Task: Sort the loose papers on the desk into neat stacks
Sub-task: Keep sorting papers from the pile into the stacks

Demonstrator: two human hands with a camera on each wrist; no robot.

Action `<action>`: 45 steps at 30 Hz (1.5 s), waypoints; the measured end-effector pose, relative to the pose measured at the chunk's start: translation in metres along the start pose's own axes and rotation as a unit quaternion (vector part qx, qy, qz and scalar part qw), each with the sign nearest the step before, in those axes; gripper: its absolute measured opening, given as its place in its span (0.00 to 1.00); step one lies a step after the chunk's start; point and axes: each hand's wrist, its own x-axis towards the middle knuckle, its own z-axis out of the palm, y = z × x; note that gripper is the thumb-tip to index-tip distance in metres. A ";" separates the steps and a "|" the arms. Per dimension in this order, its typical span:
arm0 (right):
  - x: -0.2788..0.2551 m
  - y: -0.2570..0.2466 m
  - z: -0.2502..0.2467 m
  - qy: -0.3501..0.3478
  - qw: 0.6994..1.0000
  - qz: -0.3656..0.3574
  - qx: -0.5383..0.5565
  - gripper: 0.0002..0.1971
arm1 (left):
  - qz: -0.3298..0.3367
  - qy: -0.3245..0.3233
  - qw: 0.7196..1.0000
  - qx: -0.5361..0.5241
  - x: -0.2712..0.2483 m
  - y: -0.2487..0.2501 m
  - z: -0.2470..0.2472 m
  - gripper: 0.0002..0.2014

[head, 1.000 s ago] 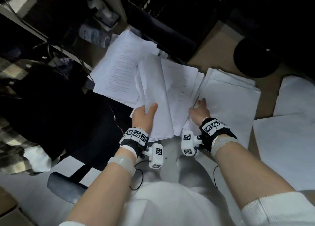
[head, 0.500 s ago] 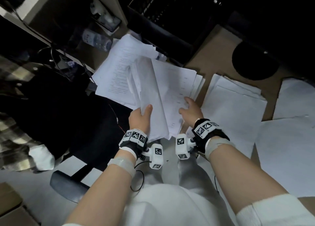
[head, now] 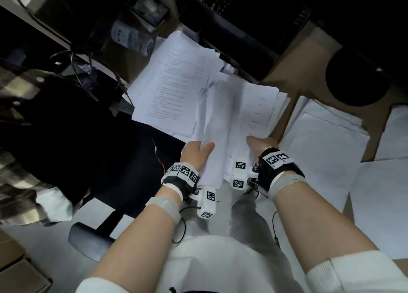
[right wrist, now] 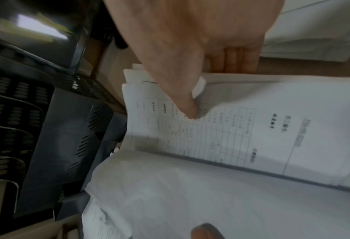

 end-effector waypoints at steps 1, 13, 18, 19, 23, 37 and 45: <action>-0.001 -0.001 0.000 0.011 1.000 -0.010 0.012 0.21 | 0.002 -0.006 1.000 0.004 -0.001 0.002 0.000 0.18; -0.007 0.004 -0.038 0.057 0.994 -0.049 -0.081 0.24 | 0.011 0.064 0.996 -0.058 -0.020 0.018 0.010 0.17; -0.034 -0.008 -0.038 0.118 0.989 -0.087 -0.028 0.38 | 0.036 0.097 0.990 -0.095 -0.030 0.031 -0.008 0.16; -0.039 -0.011 -0.040 0.107 0.984 -0.140 -0.011 0.35 | 0.039 0.093 0.990 -0.101 -0.034 0.036 -0.008 0.18; -0.079 -0.022 -0.044 -0.172 0.943 -0.275 0.073 0.20 | 0.060 0.071 0.985 -0.148 -0.049 0.060 -0.002 0.21; -0.115 0.006 -0.119 -0.293 0.867 -0.401 -0.047 0.27 | 0.122 0.065 0.953 -0.269 -0.124 0.104 0.057 0.13; -0.104 0.030 -0.126 -0.168 0.909 -0.381 -0.011 0.08 | 0.119 0.122 0.941 -0.291 -0.142 0.081 0.058 0.04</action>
